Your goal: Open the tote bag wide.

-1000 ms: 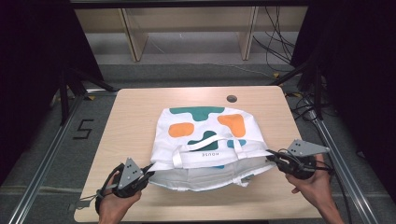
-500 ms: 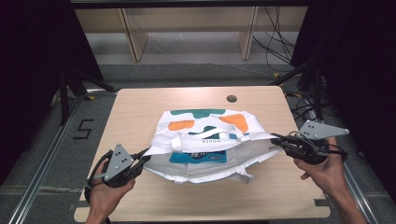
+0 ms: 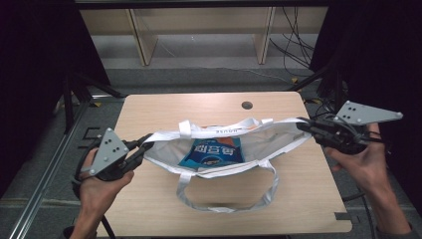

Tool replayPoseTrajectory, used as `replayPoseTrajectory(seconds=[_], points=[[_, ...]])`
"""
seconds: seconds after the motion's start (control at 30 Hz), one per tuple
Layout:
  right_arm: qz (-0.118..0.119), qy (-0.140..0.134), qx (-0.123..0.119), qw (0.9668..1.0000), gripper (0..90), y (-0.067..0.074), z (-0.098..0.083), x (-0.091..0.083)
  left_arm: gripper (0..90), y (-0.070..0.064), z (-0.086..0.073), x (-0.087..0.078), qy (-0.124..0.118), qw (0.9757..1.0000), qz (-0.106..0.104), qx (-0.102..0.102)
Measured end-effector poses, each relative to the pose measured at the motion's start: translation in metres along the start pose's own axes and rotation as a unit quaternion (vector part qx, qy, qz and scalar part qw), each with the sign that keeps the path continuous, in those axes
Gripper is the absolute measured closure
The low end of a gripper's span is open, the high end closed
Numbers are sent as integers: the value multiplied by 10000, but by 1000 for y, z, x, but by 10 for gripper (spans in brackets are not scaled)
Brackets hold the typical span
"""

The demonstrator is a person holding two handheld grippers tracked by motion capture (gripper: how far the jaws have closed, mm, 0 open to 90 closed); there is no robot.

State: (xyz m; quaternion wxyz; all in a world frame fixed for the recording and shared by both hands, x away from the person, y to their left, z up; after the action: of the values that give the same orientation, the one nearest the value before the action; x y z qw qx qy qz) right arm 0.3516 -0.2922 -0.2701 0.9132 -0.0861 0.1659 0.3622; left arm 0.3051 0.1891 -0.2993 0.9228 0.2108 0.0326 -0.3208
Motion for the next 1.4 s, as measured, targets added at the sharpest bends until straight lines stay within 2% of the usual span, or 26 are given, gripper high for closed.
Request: replayPoseTrajectory(seconds=[0.03, 0.07, 0.13, 0.2, 0.27, 0.33, 0.37, 0.43, 0.57, 0.6, 0.8, 0.87, 0.97, 1.0, 1.03, 1.13, 1.23, 1.27, 1.37, 1.4], points=[[0, 0, 0, 10000, 883, 0, 0, 0, 862, 0, 0, 0, 0, 10000, 0, 0], [-20, -213, -22, 9998, 883, -1, 11, -7, 862, 2, 12, -5, -217, 9997, 62, 3], [-38, -273, -17, 9996, 884, -2, 17, -11, 862, 4, 20, -6, -321, 9995, 66, 1], [-69, -351, -15, 9994, 884, -3, 20, -13, 861, 5, 22, -2, -423, 9991, 49, -67], [-70, -386, 60, 9992, 884, -6, 18, -12, 861, 7, 19, 5, -520, 9984, 18, -216], [-132, -346, 65, 9993, 884, -11, 15, -10, 861, 8, 17, 9, -519, 9983, 13, -280], [-155, -325, 92, 9993, 884, -13, 13, -8, 861, 13, 14, 17, -519, 9979, 28, -397], [-224, -370, 145, 9990, 884, -16, 11, -4, 860, 18, 14, 25, -508, 9975, 37, -487], [-297, -305, 177, 9989, 884, -20, 12, 2, 860, 23, 12, 37, -367, 9982, 80, -475], [-299, -183, 164, 9993, 884, -23, 9, 9, 859, 27, 6, 44, -288, 9980, 22, -556], [-312, -95, 227, 9992, 883, -27, 2, 26, 858, 32, -16, 54, -195, 9974, 1, -698], [-369, 30, 193, 9991, 884, -28, -1, 34, 858, 31, -24, 57, -124, 9974, -1, -712], [-411, 58, 204, 9989, 883, -29, -2, 42, 857, 26, -40, 62, 40, 9975, -44, -699], [-414, 70, 123, 9990, 883, -29, -3, 44, 856, 24, -45, 63, 86, 9976, -63, -678], [-424, 159, 179, 9988, 883, -27, -5, 45, 856, 22, -50, 64, 113, 9976, -104, -680], [-434, 136, 133, 9989, 883, -26, -12, 47, 855, 16, -65, 68, 118, 9955, -264, -899], [-442, 186, 113, 9988, 883, -25, -17, 49, 854, 13, -73, 72, 166, 9950, -303, -933], [-481, 385, 65, 9981, 883, -23, -25, 55, 853, 12, -76, 74, 243, 9948, -325, -934], [-479, 518, 35, 9975, 883, -23, -32, 60, 850, 11, -83, 79, 340, 9947, -333, -911], [-503, 656, 44, 9966, 883, -24, -41, 68, 849, 10, -87, 83, 379, 9946, -362, -895]])
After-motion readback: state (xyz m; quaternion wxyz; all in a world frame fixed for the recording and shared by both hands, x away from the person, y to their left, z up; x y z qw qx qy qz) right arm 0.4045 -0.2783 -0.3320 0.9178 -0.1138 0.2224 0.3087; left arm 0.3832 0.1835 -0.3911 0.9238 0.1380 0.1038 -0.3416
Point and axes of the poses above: each handheld gripper's, and its own axes: x roughly forward along the jaws, z roughly out of its top, y roughly to its left, the point moved 1 cm from there along x, roughly forward along the jaws, and after that the axes turned 8 degrees about x, right-handed, at the moved point
